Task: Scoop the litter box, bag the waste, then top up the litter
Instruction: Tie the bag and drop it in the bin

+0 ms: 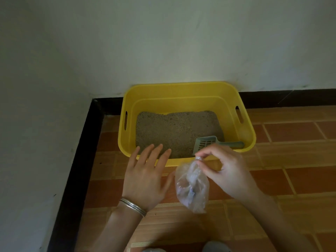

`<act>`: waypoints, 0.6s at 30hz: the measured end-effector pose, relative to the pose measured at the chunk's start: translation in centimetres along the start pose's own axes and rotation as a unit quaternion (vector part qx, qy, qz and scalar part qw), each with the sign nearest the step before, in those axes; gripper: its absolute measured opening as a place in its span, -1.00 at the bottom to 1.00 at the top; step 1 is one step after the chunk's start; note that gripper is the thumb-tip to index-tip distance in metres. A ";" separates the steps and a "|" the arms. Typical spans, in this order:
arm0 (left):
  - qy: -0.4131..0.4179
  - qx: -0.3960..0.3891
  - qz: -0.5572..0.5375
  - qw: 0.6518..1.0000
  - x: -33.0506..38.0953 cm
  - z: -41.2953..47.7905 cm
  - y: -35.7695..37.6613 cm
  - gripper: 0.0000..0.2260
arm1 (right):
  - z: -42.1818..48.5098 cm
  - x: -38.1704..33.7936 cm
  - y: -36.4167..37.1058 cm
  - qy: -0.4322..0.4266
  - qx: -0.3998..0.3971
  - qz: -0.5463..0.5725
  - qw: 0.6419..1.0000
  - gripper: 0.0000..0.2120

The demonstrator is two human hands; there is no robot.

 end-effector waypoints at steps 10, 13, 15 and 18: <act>0.023 -0.008 -0.016 1.000 4.9 -0.3 -16.7 -0.55 | 1.7 -8.9 -14.2 0.042 -0.031 -0.006 0.999 -0.82; 0.028 0.007 -0.026 0.999 6.6 -0.7 -24.0 -0.57 | 2.2 -13.0 -20.2 0.055 -0.018 -0.019 0.998 -0.80; 0.031 0.010 -0.030 0.999 7.9 -0.9 -28.9 -0.57 | 2.8 -15.8 -24.5 0.058 -0.009 -0.025 0.998 -0.79; 0.042 0.018 -0.029 0.999 9.7 -1.2 -36.2 -0.57 | 3.7 -20.0 -31.2 0.066 0.018 -0.027 0.997 -0.77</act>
Point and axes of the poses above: each hand's wrist, its own z-axis towards the middle knuckle, its own y-axis out of the palm, x = y × z, the point moved 10 cm from there along z, towards the middle knuckle, and after that the axes turned 13 degrees about -x, right-handed, at the moved point
